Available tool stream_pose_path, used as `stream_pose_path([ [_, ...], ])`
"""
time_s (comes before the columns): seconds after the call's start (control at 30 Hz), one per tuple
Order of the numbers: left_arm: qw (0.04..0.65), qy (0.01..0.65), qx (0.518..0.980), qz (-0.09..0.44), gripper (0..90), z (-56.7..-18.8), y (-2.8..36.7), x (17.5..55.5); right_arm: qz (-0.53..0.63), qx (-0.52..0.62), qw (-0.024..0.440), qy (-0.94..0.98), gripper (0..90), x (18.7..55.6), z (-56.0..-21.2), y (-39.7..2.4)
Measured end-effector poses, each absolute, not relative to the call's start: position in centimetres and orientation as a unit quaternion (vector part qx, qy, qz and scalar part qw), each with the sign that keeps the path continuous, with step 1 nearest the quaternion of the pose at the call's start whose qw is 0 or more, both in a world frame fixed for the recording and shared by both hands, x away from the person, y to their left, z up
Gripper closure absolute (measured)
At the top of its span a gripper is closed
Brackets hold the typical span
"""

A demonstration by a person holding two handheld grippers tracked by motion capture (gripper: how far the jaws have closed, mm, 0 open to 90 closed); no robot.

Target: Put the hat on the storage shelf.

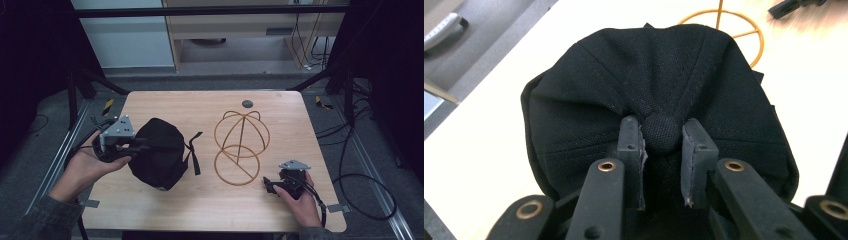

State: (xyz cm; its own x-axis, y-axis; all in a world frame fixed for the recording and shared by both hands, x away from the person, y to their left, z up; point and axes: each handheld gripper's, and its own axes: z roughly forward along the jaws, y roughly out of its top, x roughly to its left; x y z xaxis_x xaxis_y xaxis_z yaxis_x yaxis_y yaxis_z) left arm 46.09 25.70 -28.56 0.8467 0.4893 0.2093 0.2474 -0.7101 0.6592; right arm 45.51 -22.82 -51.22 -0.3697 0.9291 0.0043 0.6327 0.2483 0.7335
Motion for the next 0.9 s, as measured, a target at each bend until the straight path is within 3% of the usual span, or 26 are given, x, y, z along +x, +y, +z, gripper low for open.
stream_pose_path([
  [0.9, 0.351, 0.172, 0.895, 0.213, 74.1, -23.7, 25.6, 44.0, 0.333, 0.515, 0.222, 0.758, 5.6, 45.5, -51.2, -22.8],
])
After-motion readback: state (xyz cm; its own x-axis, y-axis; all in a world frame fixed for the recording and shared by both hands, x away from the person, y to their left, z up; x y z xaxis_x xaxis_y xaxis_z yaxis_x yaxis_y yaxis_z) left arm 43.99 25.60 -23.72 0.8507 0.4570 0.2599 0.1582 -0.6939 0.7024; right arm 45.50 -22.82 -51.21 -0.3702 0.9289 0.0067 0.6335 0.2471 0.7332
